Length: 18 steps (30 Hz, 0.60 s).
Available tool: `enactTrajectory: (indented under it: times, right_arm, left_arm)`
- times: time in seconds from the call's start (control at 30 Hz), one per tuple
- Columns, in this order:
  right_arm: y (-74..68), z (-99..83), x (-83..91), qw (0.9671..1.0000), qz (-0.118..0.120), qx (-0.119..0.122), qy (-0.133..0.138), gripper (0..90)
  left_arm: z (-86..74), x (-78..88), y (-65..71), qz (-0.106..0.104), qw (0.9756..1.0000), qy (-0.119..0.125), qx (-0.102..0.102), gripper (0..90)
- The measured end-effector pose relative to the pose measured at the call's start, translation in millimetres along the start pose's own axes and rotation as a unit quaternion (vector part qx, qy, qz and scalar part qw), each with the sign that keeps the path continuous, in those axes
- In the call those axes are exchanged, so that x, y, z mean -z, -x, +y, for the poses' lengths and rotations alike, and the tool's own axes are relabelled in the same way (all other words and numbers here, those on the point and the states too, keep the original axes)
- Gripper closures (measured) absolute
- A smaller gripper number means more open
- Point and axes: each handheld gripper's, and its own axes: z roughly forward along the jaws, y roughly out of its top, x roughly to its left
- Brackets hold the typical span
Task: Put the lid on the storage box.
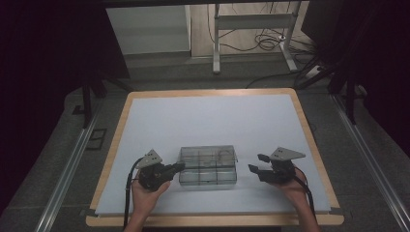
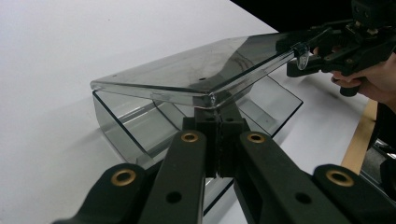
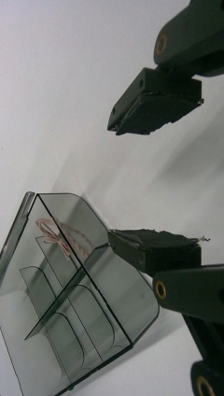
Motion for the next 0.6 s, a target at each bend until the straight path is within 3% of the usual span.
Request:
enactTrajectory:
  times: [0.6]
  right_arm:
    - [0.8, -3.7, 0.5, 1.0, -0.002, -0.004, -0.002, 39.4]
  left_arm:
    - [-14.7, 1.6, 1.8, -0.003, 0.9997, -0.025, 0.002, 90.0]
